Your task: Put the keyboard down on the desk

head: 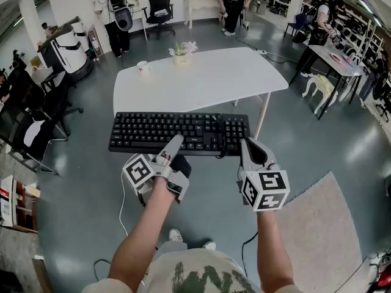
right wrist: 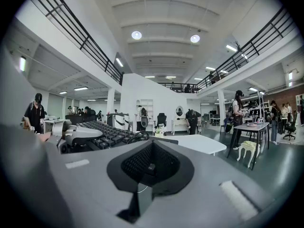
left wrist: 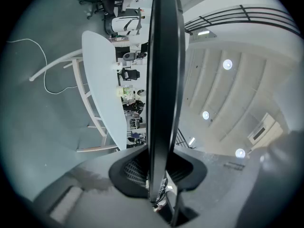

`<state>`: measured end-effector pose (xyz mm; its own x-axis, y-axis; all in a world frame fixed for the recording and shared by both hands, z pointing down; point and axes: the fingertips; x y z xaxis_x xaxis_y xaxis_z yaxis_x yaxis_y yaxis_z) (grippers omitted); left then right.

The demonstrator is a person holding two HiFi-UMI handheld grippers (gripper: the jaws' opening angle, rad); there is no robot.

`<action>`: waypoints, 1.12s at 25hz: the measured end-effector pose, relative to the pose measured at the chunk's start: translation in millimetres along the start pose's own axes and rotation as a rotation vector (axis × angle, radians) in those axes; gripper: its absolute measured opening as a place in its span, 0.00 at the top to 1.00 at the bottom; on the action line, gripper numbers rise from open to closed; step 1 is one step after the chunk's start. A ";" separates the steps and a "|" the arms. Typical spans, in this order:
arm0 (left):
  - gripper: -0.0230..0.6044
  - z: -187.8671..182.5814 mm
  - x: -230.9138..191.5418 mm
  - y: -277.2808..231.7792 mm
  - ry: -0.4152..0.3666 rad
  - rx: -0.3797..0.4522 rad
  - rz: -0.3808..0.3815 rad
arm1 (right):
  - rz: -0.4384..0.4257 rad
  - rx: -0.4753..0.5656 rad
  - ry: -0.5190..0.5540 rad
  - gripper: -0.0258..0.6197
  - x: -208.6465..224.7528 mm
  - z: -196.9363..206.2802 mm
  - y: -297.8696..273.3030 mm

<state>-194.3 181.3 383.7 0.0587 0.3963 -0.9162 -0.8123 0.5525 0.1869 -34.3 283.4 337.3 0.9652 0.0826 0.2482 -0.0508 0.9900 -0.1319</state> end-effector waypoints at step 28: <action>0.82 -19.0 -58.5 -111.0 0.023 -0.036 0.002 | 0.039 -0.009 -0.014 0.96 64.1 -10.4 -96.3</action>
<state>-118.7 82.9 409.8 0.0438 0.3802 -0.9239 -0.8328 0.5247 0.1764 35.2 192.2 356.0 0.9587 0.1232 0.2562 -0.0863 0.9848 -0.1507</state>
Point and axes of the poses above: the fingertips, and each gripper's own axes: y backward along the fingers, x to its right, z out of its underside, and after that the axes turned 14 degrees about -y, right-handed
